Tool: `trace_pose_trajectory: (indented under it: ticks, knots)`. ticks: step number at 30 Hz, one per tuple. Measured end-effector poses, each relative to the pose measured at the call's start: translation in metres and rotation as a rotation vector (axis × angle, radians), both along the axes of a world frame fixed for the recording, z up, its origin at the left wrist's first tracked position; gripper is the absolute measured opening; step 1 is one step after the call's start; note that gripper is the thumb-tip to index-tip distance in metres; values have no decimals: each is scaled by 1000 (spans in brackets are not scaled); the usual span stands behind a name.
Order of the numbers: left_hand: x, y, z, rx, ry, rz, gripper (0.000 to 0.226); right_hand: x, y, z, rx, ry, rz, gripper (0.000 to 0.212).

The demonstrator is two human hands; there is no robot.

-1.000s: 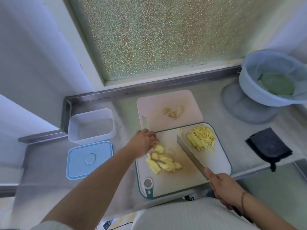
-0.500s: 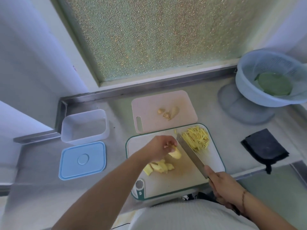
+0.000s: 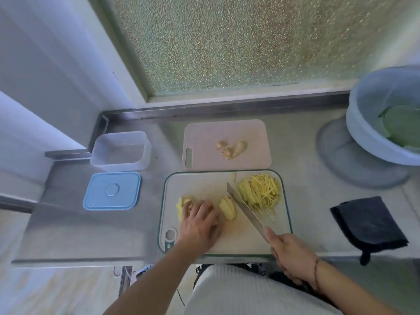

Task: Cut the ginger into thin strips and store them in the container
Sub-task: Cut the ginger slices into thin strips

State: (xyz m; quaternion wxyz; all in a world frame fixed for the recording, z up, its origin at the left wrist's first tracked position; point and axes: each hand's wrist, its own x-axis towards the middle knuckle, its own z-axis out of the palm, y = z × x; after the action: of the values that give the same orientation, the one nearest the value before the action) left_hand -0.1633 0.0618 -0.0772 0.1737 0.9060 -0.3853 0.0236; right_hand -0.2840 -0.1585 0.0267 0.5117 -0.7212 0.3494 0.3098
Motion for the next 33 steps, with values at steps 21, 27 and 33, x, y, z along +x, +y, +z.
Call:
trace_pose_trajectory:
  ticks: [21, 27, 33]
  knots:
    - [13, -14, -14, -186, -143, 64, 24, 8, 40, -8, -17, -27, -35, 60]
    - [13, -13, -17, -207, -137, 39, 24, 19, 41, -18, -72, -77, 82, 61]
    - [22, -12, -12, -150, -190, -179, 22, 22, 23, -17, -42, -43, 136, 68]
